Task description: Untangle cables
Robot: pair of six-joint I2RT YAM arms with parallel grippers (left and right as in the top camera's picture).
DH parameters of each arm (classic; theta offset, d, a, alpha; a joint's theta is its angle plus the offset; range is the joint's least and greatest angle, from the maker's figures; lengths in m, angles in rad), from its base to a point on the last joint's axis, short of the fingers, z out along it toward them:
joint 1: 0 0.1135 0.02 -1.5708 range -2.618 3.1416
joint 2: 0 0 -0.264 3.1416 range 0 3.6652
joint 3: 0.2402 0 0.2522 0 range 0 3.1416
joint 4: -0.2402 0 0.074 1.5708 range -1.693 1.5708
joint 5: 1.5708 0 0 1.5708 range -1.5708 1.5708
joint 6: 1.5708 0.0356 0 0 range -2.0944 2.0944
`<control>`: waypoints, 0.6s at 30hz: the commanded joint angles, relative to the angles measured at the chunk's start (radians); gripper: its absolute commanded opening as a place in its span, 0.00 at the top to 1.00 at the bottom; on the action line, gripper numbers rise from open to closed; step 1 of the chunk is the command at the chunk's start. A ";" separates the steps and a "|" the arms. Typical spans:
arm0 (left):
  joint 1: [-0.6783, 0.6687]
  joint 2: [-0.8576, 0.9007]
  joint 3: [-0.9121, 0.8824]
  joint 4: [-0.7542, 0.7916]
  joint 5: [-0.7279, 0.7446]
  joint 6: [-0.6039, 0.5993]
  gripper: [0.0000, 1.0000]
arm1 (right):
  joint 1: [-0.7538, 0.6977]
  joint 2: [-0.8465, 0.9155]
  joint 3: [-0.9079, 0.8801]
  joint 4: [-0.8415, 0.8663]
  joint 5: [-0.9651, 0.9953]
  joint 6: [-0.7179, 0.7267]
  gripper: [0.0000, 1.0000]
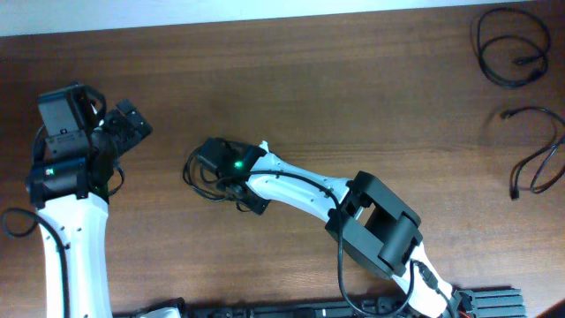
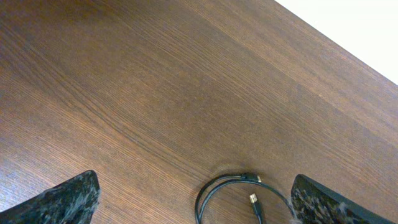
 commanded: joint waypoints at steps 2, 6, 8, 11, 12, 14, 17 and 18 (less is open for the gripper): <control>0.002 -0.015 0.006 -0.001 0.000 0.019 0.01 | -0.003 0.016 -0.005 -0.068 0.058 -0.171 0.91; 0.002 -0.015 0.006 -0.001 0.000 0.019 0.01 | -0.106 0.002 0.010 -0.220 0.134 -0.604 0.96; 0.002 -0.015 0.006 -0.001 0.000 0.019 0.01 | -0.193 -0.010 0.018 -0.333 0.200 -0.767 0.96; 0.002 -0.015 0.006 -0.001 0.000 0.019 0.01 | -0.304 -0.011 0.037 -0.385 0.195 -0.919 0.49; 0.002 -0.015 0.006 -0.001 0.000 0.019 0.01 | -0.358 -0.013 0.107 -0.446 0.183 -0.919 0.12; 0.002 -0.015 0.006 -0.001 0.000 0.019 0.01 | -0.390 -0.013 0.215 -0.488 0.093 -0.919 0.02; 0.002 -0.015 0.006 -0.001 0.000 0.019 0.01 | -0.364 -0.013 0.278 -0.420 -0.195 -0.928 0.02; 0.002 -0.015 0.006 -0.001 0.000 0.019 0.01 | -0.349 -0.012 0.277 -0.417 -0.211 -0.869 0.01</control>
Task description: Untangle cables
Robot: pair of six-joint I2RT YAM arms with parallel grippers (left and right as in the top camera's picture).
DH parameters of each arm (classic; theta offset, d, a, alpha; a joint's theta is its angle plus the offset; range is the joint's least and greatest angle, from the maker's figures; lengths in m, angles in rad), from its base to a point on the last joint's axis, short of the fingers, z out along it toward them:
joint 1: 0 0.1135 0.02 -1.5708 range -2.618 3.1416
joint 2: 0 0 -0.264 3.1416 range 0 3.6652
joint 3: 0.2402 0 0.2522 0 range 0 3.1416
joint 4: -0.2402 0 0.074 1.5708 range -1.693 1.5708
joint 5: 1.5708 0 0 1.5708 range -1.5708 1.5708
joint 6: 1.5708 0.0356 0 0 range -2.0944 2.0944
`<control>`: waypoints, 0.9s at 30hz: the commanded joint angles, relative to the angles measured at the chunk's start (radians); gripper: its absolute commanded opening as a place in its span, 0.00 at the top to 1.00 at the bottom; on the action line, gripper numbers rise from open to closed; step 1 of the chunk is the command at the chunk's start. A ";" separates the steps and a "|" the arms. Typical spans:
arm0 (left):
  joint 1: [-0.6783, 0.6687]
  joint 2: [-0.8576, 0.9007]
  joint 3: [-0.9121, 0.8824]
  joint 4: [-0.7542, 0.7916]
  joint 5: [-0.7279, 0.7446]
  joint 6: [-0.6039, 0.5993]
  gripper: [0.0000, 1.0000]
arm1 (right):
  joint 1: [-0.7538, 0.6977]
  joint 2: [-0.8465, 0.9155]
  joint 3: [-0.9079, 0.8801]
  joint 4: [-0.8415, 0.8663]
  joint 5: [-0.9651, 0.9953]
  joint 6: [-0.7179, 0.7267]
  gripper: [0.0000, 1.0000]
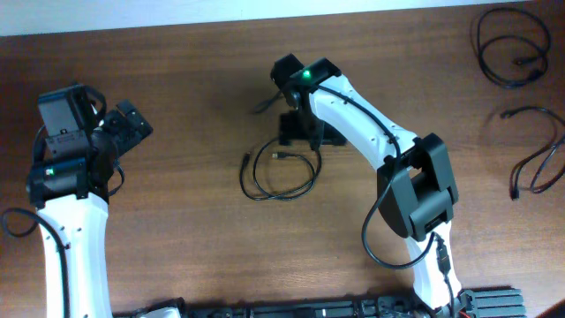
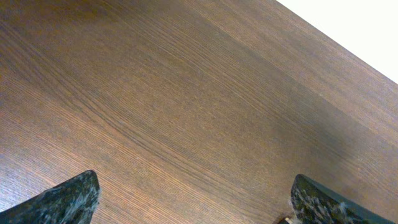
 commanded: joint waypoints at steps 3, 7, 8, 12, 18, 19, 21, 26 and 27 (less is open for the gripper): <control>0.002 -0.015 0.006 0.001 0.000 0.019 0.01 | 0.150 -0.002 -0.006 -0.079 -0.195 0.758 0.01; 0.002 -0.015 0.006 0.001 0.000 0.019 0.01 | 0.248 -0.002 -0.042 -0.053 -0.145 1.357 0.01; 0.002 -0.015 0.006 0.001 0.000 0.019 0.01 | 0.265 -0.001 -0.056 -0.027 -0.099 1.429 0.01; 0.002 -0.015 0.006 0.001 0.000 0.019 0.01 | 0.271 0.003 -0.067 0.010 -0.053 1.461 0.01; 0.002 -0.015 0.006 0.001 0.000 0.019 0.01 | 0.280 0.030 -0.084 0.032 -0.031 1.461 0.01; 0.002 -0.015 0.006 0.001 0.000 0.019 0.01 | 0.280 0.034 -0.106 0.051 -0.049 1.461 0.01; 0.002 -0.015 0.006 0.001 0.000 0.019 0.01 | 0.280 0.034 -0.139 0.085 -0.090 1.461 0.01; 0.002 -0.015 0.006 0.001 0.000 0.019 0.01 | 0.336 0.038 -0.224 0.161 -0.109 1.461 0.24; 0.002 -0.015 0.006 0.001 0.000 0.019 0.01 | 0.351 0.038 -0.258 0.190 -0.094 1.460 0.40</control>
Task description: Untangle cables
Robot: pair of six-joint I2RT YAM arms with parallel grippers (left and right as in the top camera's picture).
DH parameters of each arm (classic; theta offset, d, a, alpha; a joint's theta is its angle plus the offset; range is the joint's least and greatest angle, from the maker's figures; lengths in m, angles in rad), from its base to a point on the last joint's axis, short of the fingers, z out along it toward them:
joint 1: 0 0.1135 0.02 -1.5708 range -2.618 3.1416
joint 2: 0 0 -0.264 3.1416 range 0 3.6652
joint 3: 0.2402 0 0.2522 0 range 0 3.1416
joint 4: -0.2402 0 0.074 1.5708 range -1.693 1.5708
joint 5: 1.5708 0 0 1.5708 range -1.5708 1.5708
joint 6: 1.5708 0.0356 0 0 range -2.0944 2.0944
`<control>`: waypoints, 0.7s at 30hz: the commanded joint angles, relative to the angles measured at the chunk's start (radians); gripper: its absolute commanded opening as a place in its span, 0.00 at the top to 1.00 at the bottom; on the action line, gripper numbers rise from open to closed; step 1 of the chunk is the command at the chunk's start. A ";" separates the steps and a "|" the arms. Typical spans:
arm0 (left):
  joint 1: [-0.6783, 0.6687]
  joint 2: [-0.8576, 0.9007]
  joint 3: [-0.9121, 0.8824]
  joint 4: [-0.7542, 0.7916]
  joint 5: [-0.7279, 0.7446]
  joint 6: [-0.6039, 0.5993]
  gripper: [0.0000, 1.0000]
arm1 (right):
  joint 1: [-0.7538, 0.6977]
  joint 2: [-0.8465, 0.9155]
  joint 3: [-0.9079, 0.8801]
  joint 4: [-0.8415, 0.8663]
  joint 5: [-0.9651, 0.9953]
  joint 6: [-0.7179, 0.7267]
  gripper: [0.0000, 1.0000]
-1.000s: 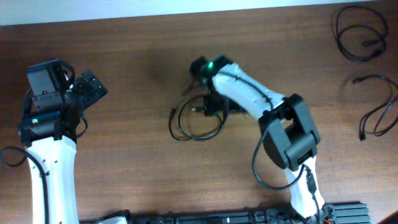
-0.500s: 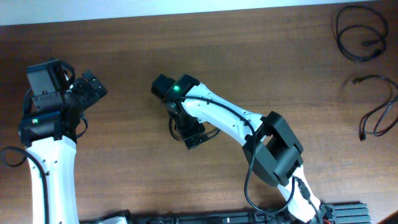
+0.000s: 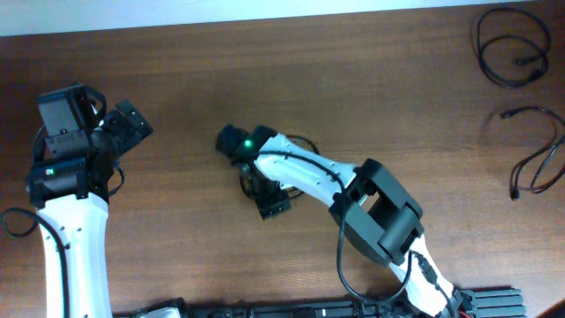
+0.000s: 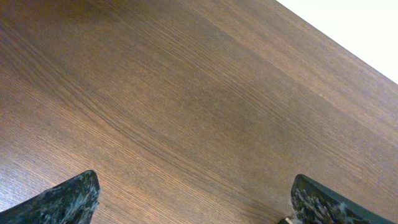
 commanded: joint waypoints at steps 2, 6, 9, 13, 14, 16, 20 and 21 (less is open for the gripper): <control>0.002 -0.015 0.006 0.001 0.000 0.019 0.01 | 0.030 0.010 -0.082 0.027 0.108 -0.064 0.82; 0.002 -0.015 0.006 0.001 0.000 0.019 0.01 | -0.048 -0.003 -0.076 -0.015 0.198 -0.401 0.96; 0.002 -0.015 0.006 0.001 0.000 0.019 0.01 | -0.129 -0.035 -0.048 -0.185 0.235 -0.483 0.96; 0.002 -0.015 0.006 0.001 0.000 0.019 0.01 | -0.192 -0.143 -0.033 -0.268 0.274 -0.653 0.96; 0.002 -0.015 0.006 0.001 0.000 0.019 0.01 | -0.199 -0.169 -0.033 -0.269 0.290 -0.680 0.96; 0.002 -0.015 0.006 0.001 0.000 0.019 0.01 | -0.245 -0.264 -0.033 -0.269 0.338 -0.768 0.96; 0.002 -0.015 0.006 0.001 0.000 0.019 0.01 | -0.415 -0.374 -0.032 -0.259 0.341 -0.889 0.96; 0.002 -0.015 0.006 0.001 0.000 0.019 0.01 | -0.499 -0.385 -0.032 -0.232 0.333 -0.972 0.96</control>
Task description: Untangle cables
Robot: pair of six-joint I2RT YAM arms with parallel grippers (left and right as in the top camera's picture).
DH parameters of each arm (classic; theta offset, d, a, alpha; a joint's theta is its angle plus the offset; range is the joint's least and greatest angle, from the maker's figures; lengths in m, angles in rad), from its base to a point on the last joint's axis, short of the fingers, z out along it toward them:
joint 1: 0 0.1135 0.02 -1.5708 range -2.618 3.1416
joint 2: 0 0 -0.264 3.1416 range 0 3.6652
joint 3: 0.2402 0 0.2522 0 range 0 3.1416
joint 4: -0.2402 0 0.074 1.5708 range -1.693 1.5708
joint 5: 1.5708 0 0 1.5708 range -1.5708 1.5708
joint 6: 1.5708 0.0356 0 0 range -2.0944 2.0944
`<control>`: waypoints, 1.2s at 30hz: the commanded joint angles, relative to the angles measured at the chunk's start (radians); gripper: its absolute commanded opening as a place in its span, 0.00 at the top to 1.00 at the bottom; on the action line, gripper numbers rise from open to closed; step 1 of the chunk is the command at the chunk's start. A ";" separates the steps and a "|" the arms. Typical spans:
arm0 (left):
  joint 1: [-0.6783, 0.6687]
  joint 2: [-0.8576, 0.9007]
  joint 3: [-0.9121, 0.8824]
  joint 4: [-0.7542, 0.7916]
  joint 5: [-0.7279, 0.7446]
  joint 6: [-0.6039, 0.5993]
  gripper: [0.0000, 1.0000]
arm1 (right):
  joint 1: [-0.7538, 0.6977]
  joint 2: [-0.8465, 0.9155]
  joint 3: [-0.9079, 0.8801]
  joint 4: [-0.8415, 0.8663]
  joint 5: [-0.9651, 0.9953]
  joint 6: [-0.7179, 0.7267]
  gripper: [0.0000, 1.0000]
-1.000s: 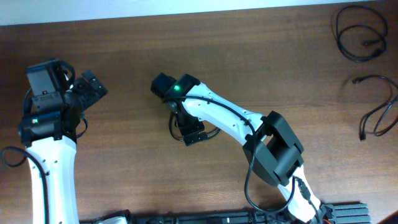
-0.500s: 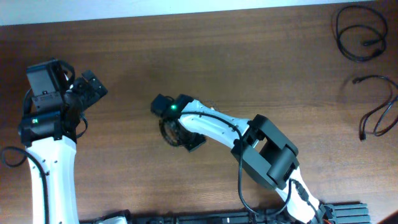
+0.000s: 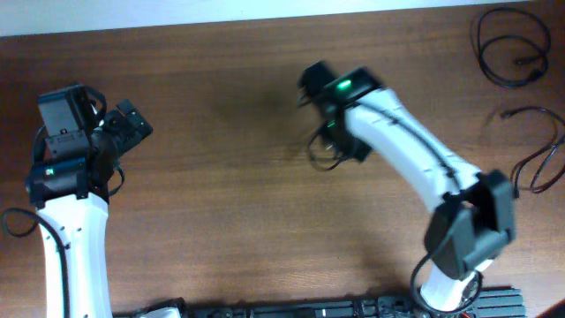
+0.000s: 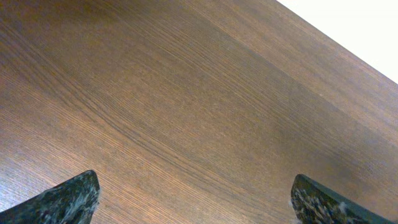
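Observation:
A tangled black cable (image 3: pixel 320 155) shows in the overhead view at the table's middle, partly covered by my right arm. My right gripper (image 3: pixel 334 132) is over it and shut on the cable; the wrist hides most of its fingers. My left gripper (image 3: pixel 131 124) stays at the far left, well away from the cable. In the left wrist view the left gripper (image 4: pixel 196 199) is open wide, its two fingertips (image 4: pixel 71 198) at the bottom corners, with only bare wood between them.
Two separate black cables lie at the far right: a coiled one (image 3: pixel 512 46) in the back corner and a looser one (image 3: pixel 537 152) below it. The table's back edge (image 3: pixel 265 19) meets a white wall. A black rail (image 3: pixel 353 309) runs along the front.
My right arm has swung from the centre-left to the centre-right and further back, and the black cable has moved with it. The left arm has not moved.
My right gripper was first over the cable at centre-left, the coil showing in the left wrist view. Then gripper and cable were further right, then back near centre-left, and now right of centre. The left gripper stayed open and still throughout.

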 commanded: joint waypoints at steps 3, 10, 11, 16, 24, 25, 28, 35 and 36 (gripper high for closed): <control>0.002 -0.015 0.006 0.002 0.000 0.019 0.01 | -0.317 -0.021 0.013 0.209 -0.075 -0.352 0.96; 0.002 -0.015 0.006 0.002 0.000 0.019 0.01 | -0.529 0.010 0.012 0.585 -0.108 -0.530 0.96; 0.002 -0.015 0.006 0.002 0.000 0.019 0.01 | -0.547 0.043 0.011 0.592 -0.108 -0.530 0.96; 0.002 -0.015 0.006 0.002 0.000 0.019 0.01 | -0.591 0.245 0.011 0.612 -0.023 -0.529 0.95; 0.002 -0.015 0.006 0.002 0.000 0.019 0.01 | -0.714 0.210 0.097 0.427 -0.014 -0.553 0.15; 0.002 -0.015 0.006 0.002 0.000 0.019 0.01 | -0.725 0.174 0.124 0.383 -0.014 -0.605 0.13; 0.002 -0.015 0.006 0.002 0.000 0.019 0.01 | -0.732 0.019 0.143 0.274 -0.014 -0.694 0.01; 0.002 -0.015 0.006 0.002 0.000 0.019 0.01 | -0.730 -0.351 0.099 -0.020 -0.052 -0.710 0.01; 0.002 -0.015 0.006 0.002 0.000 0.019 0.01 | -0.730 -0.400 0.067 -0.019 -0.074 -0.725 0.01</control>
